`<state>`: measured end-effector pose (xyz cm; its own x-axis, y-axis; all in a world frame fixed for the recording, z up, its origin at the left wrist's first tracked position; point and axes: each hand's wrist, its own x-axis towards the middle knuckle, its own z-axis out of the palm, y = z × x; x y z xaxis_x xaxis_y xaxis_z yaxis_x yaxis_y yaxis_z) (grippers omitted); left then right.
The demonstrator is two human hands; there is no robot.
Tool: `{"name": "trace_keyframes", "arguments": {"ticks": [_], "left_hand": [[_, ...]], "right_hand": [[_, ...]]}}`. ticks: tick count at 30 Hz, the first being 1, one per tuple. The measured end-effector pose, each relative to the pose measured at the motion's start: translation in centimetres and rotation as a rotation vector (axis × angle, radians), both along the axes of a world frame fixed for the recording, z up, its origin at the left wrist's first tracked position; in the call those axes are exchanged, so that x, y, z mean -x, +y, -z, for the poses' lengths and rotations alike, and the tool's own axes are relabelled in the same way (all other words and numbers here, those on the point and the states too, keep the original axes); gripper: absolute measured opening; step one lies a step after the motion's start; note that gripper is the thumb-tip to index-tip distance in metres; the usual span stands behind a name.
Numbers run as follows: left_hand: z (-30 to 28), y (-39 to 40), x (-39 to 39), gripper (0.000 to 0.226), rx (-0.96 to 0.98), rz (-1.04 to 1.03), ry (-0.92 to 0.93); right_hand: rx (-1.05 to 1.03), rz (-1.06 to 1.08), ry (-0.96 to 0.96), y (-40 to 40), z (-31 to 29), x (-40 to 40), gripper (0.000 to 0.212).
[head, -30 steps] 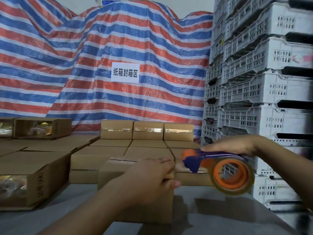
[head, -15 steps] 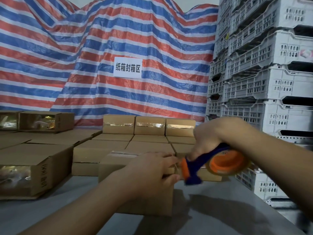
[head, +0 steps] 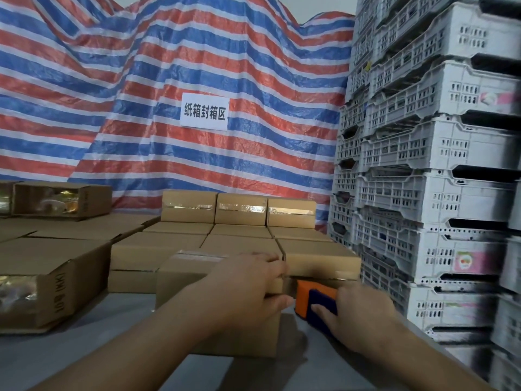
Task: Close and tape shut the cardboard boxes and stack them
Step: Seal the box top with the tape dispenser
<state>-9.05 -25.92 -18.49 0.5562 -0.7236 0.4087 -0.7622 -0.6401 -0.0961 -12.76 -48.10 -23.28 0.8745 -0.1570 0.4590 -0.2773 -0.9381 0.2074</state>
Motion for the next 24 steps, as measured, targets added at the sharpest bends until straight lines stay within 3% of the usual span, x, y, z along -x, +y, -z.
{"name": "trace_keyframes", "arguments": {"ticks": [5,7,9,11,13,15,21,24], "left_hand": [[0.2,0.0,-0.4,0.057,0.014,0.009,-0.008],[0.2,0.0,-0.5,0.059,0.026,0.014,-0.006],[0.3,0.0,-0.5,0.065,0.04,0.014,0.002],[0.4,0.2,-0.6,0.079,0.075,0.012,0.019],[0.4,0.4,-0.5,0.095,0.111,0.012,0.051],[0.3,0.5,-0.3,0.106,0.119,0.009,0.077],[0.4,0.3,-0.2,0.114,0.136,-0.019,0.124],[0.5,0.2,-0.2,0.112,0.159,-0.018,0.132]], "right_hand": [[-0.006,0.066,-0.04,1.2,-1.6,0.3,0.071],[-0.127,-0.018,-0.111,2.3,-3.1,0.3,0.072],[-0.467,-0.241,-0.169,3.8,-4.4,0.2,0.066],[-0.942,-0.423,-0.172,5.9,-5.1,-0.2,0.056],[-1.379,-0.466,-0.114,8.3,-4.9,-0.9,0.058],[-1.674,-0.475,-0.068,10.0,-3.9,-1.5,0.063],[-1.905,-0.529,-0.211,11.0,-2.0,-1.7,0.043],[-1.927,-0.497,-0.219,10.8,-1.8,-1.8,0.053]]}}
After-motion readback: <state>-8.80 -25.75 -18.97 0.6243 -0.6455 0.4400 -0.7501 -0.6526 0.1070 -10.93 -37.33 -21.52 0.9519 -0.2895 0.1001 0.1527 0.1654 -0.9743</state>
